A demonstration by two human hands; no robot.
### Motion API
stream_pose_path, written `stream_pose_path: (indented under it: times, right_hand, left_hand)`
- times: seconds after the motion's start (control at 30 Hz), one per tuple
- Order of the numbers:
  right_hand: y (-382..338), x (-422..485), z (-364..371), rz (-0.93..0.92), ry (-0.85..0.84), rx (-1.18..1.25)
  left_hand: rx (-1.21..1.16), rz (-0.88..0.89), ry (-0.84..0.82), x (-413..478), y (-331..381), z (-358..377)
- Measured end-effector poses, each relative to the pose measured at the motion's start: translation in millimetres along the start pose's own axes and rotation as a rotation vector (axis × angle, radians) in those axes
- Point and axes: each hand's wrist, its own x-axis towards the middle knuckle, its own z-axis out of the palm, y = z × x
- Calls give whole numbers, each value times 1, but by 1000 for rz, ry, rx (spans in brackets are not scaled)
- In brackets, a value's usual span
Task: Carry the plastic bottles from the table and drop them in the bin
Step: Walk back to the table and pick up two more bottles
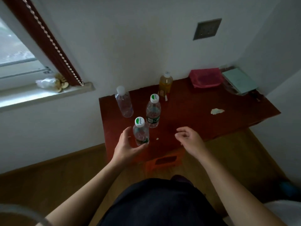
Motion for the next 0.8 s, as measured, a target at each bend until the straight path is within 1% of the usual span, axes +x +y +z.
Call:
stream_pose_path:
  times: [0.13,0.33,0.47,0.6,0.8]
  right_hand:
    - [-19,26,5,-86,28,-42]
    - [-35,72,8,-186,-5,-106]
    - [-42,99,8,-252,-84,-158]
    - [-49,120,13,-351,-184,-197]
    - [-67,128,33,-487,-311,-221]
  left_hand:
    - [-37,-1,50,12,8,10]
    - [-112,-42,217,15,17,18]
    - [-189,-139,332,1,18,18]
    - [-204,-204,469,-24,24,16]
    - [-250,-334,725,-77,23,15]
